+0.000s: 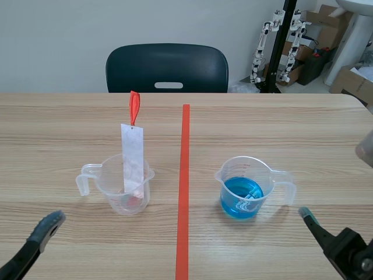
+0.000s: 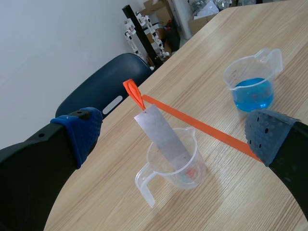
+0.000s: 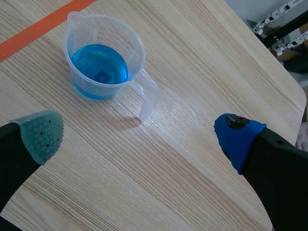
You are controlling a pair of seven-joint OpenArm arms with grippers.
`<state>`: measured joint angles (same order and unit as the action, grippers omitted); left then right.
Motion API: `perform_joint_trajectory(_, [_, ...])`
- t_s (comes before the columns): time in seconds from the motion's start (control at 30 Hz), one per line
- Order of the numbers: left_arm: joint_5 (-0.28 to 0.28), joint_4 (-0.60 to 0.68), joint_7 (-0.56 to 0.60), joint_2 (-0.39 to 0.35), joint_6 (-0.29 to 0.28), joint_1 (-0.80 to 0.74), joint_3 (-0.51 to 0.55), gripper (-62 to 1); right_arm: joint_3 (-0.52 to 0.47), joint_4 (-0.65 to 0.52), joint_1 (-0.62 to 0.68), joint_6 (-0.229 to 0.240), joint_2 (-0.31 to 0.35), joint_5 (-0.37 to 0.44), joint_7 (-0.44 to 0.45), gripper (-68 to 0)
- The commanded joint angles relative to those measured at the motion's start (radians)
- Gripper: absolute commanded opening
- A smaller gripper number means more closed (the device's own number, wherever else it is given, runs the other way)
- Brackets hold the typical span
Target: Do the redox reaction experiment. lift the metal plate out of the left beaker
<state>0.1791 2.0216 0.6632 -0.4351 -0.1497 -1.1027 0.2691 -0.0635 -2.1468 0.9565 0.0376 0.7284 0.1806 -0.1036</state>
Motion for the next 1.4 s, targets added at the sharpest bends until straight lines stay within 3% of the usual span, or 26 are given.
perform_joint_trajectory(0.0, [-0.014, 0.016, 0.016, 0.002, 0.005, -0.008, 0.001, 1.4, -0.003, -0.01, -0.009, -0.008, 0.011, 0.006, 0.013, 0.4])
perform_joint_trajectory(0.83, [-0.014, 0.016, 0.016, 0.002, 0.005, -0.008, 0.001, 1.4, -0.003, -0.01, -0.01, -0.008, 0.011, 0.003, 0.021, 0.4])
perform_joint_trajectory(0.97, [-0.014, 0.016, 0.016, 0.002, 0.005, -0.008, 0.001, 1.4, -0.003, -0.01, -0.01, -0.008, 0.011, -0.062, 0.021, 0.4])
perform_joint_trajectory(1.23, [-0.014, 0.016, 0.016, 0.002, 0.005, -0.008, 0.001, 1.4, -0.003, -0.01, -0.013, -0.009, 0.011, -0.057, 0.141, 0.4])
perform_joint_trajectory(1.37, [-0.014, 0.016, 0.016, 0.002, 0.005, -0.008, 0.001, 1.4, -0.003, -0.01, -0.058, -0.006, 0.011, 0.018, 0.186, 0.4])
